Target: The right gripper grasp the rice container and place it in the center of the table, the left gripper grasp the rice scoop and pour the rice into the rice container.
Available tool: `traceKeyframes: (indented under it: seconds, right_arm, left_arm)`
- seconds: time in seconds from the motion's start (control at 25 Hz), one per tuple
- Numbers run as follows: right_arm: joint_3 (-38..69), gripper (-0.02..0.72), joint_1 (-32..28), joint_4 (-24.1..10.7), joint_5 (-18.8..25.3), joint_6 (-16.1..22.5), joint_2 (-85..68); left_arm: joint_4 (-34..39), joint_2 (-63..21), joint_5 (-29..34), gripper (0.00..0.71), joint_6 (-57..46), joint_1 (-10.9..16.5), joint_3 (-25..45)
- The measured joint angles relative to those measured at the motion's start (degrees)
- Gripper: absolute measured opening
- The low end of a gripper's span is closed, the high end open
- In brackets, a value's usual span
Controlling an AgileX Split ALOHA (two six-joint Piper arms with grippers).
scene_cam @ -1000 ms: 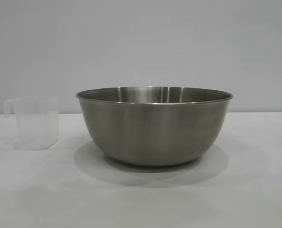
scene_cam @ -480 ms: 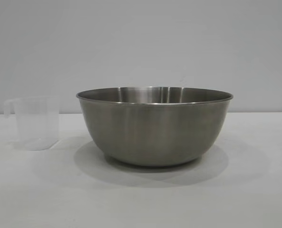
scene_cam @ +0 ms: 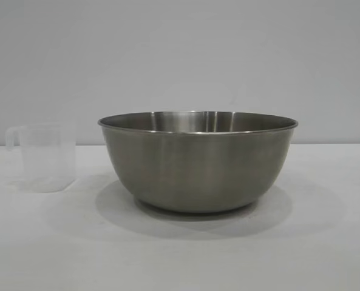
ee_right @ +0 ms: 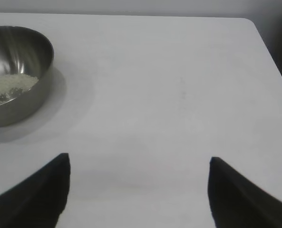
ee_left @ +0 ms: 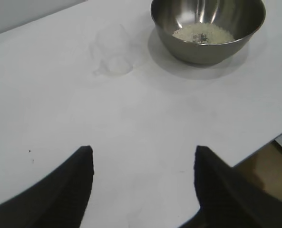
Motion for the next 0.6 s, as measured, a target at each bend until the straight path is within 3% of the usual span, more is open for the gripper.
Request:
traceKeyframes:
  seconds: [0.6]
  right_arm:
    - [0.00, 0.537, 0.00, 0.00, 0.00, 0.00, 0.00]
  left_arm:
    - [0.40, 0.00, -1.07, 0.456, 0.00, 0.00, 0.14]
